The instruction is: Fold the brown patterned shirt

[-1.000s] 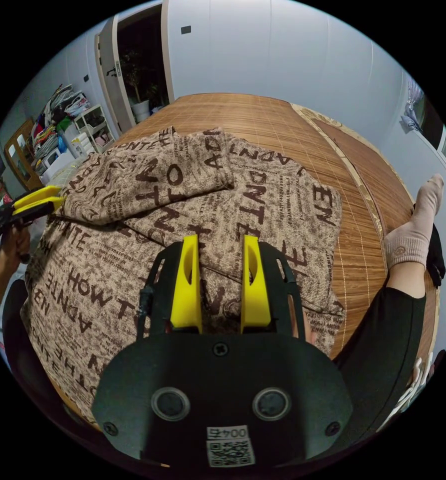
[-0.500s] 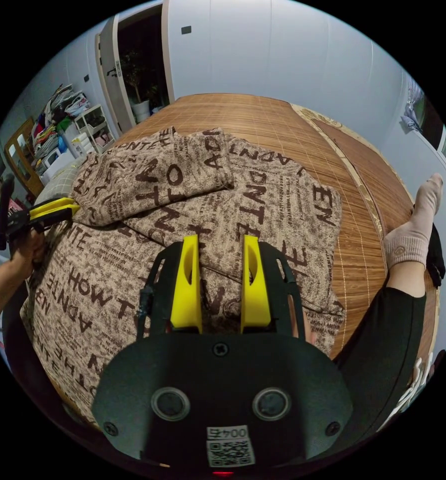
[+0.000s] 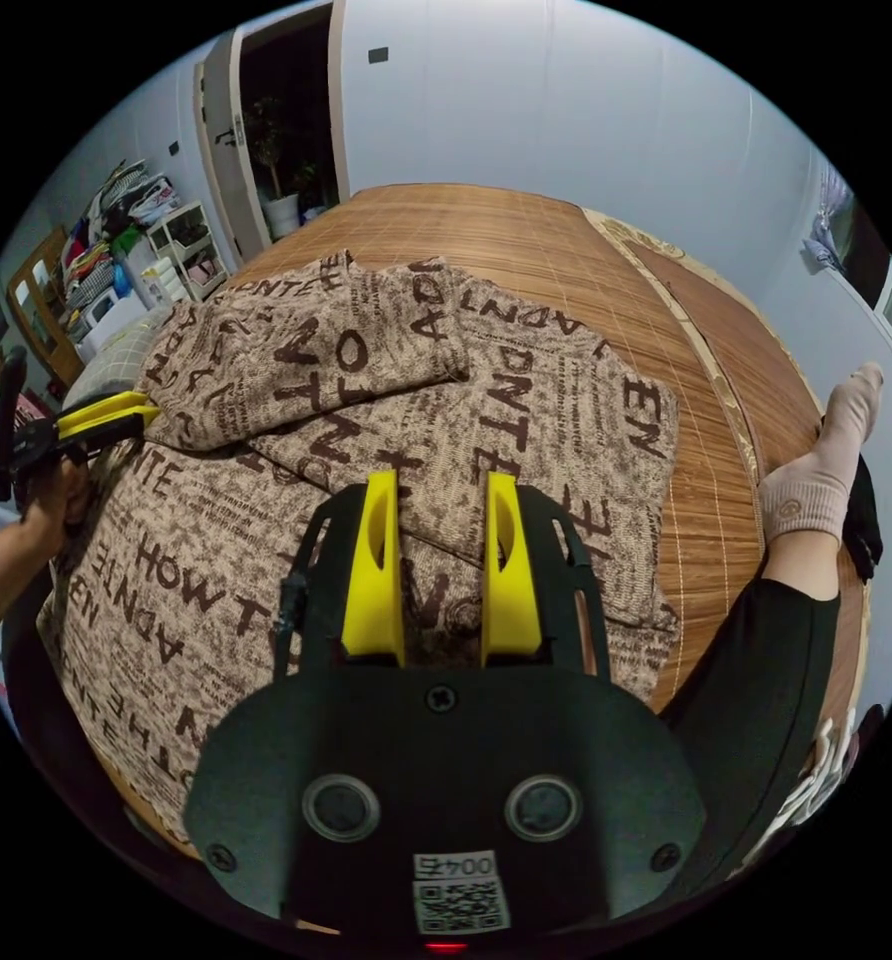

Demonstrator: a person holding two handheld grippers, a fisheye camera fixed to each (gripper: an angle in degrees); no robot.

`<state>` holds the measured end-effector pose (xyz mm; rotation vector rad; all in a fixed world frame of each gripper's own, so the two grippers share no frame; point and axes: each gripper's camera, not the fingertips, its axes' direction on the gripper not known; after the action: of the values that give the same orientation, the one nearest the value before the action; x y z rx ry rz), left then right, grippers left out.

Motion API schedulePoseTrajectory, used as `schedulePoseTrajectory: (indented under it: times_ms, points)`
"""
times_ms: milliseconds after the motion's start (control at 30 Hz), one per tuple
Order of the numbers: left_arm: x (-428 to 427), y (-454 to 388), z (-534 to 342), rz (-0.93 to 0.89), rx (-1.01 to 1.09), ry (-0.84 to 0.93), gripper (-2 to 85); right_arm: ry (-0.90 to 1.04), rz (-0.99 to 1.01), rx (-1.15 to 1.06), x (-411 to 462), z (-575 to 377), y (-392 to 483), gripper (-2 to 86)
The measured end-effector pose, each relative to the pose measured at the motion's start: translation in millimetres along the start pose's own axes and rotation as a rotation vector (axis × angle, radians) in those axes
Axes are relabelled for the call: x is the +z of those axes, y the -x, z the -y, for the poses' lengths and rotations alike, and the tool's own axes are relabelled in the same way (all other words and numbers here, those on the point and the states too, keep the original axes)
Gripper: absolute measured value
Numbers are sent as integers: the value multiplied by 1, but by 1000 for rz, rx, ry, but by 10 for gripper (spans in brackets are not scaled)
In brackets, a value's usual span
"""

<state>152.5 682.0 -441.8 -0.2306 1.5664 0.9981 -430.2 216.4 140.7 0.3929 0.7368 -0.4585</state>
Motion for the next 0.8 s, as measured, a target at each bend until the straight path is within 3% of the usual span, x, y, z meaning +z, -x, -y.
schedulePoseTrajectory:
  times_ms: [300,567,800]
  points:
    - [4,3,-5,5,2,-2,101,76,55,84,-33,35,-23,97]
    - [6,9,-8,12,5,-3,102,-51,488,539,-59,73,-112,107]
    - [5,15,-11,16,7,-3,101,-11,610,702,-45,99,-143,122]
